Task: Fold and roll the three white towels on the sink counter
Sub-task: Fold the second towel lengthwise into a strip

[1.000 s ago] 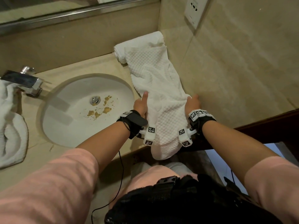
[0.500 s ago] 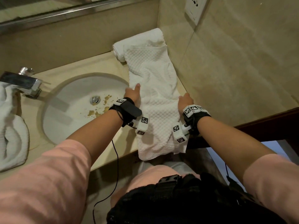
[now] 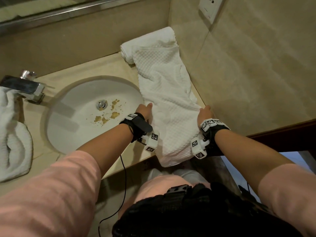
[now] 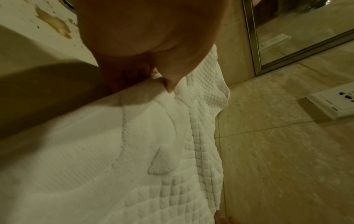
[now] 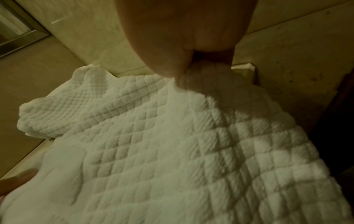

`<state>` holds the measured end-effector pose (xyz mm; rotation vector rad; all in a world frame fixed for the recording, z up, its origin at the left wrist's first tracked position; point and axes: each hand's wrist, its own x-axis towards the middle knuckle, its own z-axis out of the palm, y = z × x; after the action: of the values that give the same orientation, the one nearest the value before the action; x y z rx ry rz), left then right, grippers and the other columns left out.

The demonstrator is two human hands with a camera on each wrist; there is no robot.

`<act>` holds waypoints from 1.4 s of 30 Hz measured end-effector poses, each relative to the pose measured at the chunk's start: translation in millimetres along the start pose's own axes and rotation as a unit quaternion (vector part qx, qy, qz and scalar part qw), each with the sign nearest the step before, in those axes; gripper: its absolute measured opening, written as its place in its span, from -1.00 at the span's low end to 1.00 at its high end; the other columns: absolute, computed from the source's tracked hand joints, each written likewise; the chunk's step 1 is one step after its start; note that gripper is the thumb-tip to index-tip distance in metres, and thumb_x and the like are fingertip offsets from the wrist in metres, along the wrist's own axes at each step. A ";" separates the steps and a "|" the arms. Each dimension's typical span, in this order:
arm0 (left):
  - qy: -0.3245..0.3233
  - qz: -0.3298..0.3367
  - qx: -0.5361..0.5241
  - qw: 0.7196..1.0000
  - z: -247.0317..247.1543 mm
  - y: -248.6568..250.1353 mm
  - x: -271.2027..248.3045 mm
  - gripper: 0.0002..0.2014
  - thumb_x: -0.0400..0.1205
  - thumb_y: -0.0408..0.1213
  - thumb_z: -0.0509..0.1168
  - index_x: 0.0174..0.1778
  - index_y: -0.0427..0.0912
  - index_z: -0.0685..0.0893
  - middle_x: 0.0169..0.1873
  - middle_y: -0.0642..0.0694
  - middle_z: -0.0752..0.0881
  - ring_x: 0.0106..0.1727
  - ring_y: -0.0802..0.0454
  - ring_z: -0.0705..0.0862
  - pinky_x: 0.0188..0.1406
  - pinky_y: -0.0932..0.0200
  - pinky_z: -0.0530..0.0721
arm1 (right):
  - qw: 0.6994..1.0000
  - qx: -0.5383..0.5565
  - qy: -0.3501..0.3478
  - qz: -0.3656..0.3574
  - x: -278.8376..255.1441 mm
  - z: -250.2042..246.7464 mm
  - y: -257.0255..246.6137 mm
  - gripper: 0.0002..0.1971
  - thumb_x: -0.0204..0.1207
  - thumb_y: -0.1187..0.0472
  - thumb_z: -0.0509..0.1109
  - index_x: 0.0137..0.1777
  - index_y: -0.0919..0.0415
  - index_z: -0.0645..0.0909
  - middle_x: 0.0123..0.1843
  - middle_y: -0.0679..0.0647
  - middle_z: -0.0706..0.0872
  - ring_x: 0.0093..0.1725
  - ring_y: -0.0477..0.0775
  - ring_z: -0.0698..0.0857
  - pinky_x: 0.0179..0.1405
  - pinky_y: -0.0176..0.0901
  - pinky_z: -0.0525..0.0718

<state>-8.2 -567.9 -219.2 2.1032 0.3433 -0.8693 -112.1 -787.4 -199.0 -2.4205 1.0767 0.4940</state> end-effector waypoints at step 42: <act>0.121 0.235 0.162 0.951 -131.7 163.6 118.2 -0.62 0.60 -0.21 0.36 0.35 -0.03 0.58 0.41 -0.20 0.38 0.48 -0.20 0.32 0.51 0.08 0.32 | 0.958 0.263 -0.105 0.053 194.4 -46.7 -204.5 -0.35 0.29 -0.10 0.46 0.35 0.23 0.54 0.23 0.16 0.68 0.07 0.27 0.72 0.04 0.06 0.74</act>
<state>221.8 -575.4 -147.7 2.4547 -0.1930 -0.4038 173.2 -807.0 -203.5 -1.8131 1.0841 0.4226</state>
